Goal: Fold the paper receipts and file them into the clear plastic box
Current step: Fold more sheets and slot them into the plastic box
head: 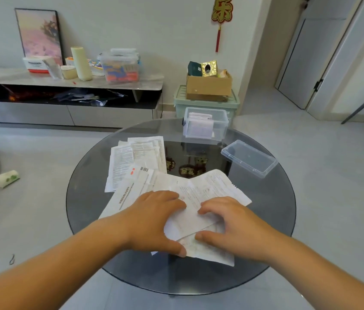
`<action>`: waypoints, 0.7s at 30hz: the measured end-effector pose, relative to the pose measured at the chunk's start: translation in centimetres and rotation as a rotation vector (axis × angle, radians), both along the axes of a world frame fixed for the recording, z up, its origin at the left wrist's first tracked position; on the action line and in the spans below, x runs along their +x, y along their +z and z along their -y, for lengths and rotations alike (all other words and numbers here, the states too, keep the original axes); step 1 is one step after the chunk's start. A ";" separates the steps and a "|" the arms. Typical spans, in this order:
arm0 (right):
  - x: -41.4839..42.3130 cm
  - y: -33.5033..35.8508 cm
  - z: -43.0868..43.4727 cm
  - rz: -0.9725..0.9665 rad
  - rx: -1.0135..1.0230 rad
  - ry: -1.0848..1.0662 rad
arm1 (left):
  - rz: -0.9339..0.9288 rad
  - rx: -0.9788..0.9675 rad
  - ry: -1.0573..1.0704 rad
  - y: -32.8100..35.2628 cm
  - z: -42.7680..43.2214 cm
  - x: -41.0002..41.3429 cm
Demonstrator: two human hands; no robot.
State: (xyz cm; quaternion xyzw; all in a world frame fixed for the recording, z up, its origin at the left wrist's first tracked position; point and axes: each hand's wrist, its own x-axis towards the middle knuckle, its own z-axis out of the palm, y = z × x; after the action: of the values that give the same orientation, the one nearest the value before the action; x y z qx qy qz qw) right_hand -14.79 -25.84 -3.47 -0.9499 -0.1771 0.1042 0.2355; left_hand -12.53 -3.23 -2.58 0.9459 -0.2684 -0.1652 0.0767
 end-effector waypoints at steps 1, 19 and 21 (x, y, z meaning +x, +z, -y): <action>-0.2 0.0 -0.1 0.004 -0.004 -0.001 | -0.016 -0.011 0.012 0.0 -0.1 -0.1; 0.3 -0.6 -2.4 0.034 0.205 -0.125 | -0.184 -0.329 0.177 0.8 -1.4 1.5; 0.4 -0.7 -2.4 0.023 0.201 -0.134 | -0.210 -0.306 0.154 1.1 -2.0 1.6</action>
State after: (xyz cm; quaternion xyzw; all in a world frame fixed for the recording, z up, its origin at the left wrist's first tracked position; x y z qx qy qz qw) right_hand -14.35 -23.44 -4.15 -0.9324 -0.1253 0.0592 0.3338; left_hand -10.93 -1.23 -1.51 0.9185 -0.2076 -0.2140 0.2597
